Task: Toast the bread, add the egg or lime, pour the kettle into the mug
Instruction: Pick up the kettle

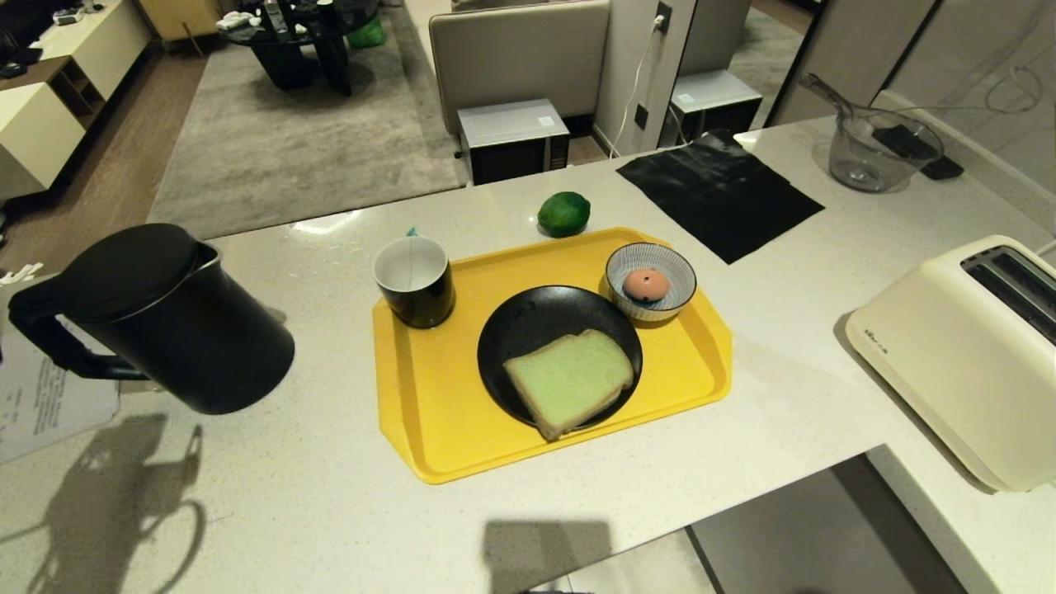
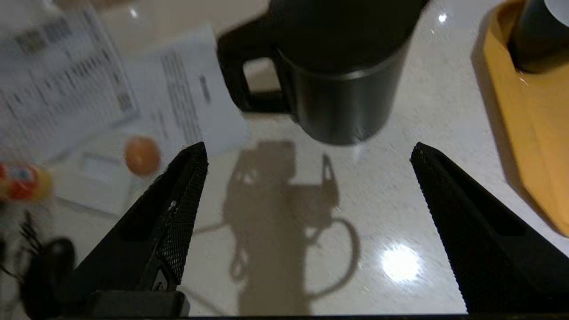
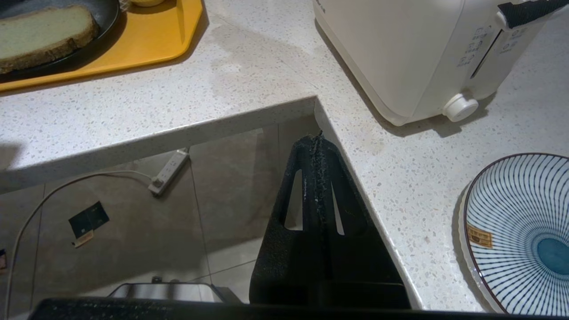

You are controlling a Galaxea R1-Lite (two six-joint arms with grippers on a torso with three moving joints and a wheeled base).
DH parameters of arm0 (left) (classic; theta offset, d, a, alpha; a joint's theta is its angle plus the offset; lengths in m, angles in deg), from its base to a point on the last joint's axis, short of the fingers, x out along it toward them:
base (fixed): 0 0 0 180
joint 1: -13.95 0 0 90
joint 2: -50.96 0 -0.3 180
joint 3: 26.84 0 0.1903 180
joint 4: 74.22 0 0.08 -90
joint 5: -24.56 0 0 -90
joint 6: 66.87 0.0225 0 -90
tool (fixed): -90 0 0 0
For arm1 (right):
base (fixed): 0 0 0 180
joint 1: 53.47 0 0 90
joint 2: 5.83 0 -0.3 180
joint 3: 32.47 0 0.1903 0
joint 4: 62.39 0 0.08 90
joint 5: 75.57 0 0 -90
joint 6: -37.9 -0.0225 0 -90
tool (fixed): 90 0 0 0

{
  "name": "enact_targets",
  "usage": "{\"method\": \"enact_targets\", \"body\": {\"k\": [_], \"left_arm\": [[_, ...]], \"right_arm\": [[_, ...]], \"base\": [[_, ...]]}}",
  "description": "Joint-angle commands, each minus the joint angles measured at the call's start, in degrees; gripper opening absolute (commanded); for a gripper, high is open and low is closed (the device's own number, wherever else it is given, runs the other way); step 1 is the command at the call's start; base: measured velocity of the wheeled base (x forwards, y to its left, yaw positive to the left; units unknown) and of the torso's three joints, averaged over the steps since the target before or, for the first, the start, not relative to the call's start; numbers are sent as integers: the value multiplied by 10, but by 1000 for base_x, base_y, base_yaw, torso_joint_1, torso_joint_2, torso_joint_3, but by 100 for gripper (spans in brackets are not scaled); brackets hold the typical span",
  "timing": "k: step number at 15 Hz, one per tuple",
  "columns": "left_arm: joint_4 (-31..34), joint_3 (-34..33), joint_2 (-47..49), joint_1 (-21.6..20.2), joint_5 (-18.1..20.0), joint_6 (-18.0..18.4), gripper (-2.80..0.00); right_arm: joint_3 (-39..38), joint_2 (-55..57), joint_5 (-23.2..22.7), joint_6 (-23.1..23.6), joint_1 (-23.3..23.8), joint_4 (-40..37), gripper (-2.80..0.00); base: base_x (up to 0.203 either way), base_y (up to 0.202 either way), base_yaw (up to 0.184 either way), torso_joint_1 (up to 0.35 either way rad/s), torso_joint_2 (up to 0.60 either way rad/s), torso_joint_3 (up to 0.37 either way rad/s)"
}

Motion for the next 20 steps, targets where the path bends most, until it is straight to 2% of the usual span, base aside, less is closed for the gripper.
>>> {"method": "enact_targets", "body": {"k": [1,3,6,7,9,14,16,17,18,20], "left_arm": [[-29,-7,5,-96,78,68,0],[-34,-28,-14,-119,93,85,0],[-15,-39,-20,-145,120,87,0],[3,-39,-20,-155,135,88,0],[36,-45,-21,-185,196,95,0],[49,-131,-60,-188,246,117,0],[60,-155,-45,-190,243,149,0],[59,-156,-37,-197,231,155,0],[58,-157,-23,-197,209,151,0],[54,-156,-11,-196,139,145,0]], "right_arm": [[-15,1,0,0,0,0,-280],[-15,1,0,0,0,0,-280],[-15,1,0,0,0,0,-280],[-15,1,0,0,1,0,-280],[-15,1,0,0,1,0,-280],[-15,1,0,0,0,0,-280],[-15,1,0,0,0,0,-280],[-15,1,0,0,0,0,-280],[-15,1,0,0,0,0,-280],[-15,1,0,0,0,0,-280]], "base": [[0,0,0,0,0,0],[0,0,0,0,0,0],[0,0,0,0,0,0],[0,0,0,0,0,0],[0,0,0,0,0,0],[0,0,0,0,0,0],[0,0,0,0,0,0],[0,0,0,0,0,0],[0,0,0,0,0,0],[0,0,0,0,0,0]]}}
